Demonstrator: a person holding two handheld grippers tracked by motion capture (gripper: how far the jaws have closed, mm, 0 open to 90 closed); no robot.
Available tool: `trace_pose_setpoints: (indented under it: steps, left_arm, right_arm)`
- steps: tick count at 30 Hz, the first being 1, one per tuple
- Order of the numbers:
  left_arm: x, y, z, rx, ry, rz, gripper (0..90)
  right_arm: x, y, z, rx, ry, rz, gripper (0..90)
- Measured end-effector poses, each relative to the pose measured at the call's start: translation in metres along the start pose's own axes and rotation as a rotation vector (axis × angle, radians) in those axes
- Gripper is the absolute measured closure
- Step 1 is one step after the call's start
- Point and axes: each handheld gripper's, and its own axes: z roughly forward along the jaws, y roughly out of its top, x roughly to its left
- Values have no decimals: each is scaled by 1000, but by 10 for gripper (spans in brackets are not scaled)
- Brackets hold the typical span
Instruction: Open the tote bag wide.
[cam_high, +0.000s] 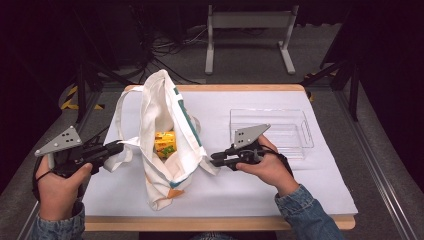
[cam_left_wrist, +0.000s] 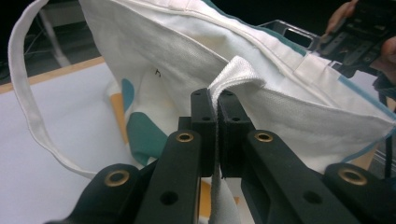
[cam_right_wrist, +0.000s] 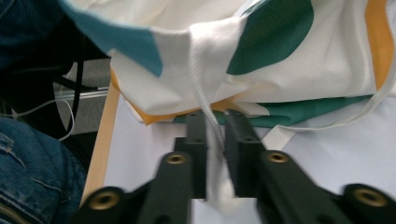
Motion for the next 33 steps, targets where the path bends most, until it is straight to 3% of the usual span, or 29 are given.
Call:
trace_pose_setpoints:
  steps: [5, 14, 21, 25, 33]
  left_arm:
    - [7, -8, -5, 30, 34, -20, 871]
    - [30, -34, -3, 127, 41, -82, 873]
    - [42, -48, 13, 184, 18, -124, 873]
    - [44, -50, 22, 205, 15, -110, 873]
    - [50, -60, 43, 261, -10, -144, 873]
  right_arm:
    - [0, 0, 1, 23, -22, -8, 878]
    - [-6, -12, 0, 135, -57, 59, 879]
    - [-9, -23, 5, 220, -56, 92, 879]
    - [-11, -29, 6, 256, -61, 107, 879]
    - [-13, -38, 7, 317, -72, 126, 879]
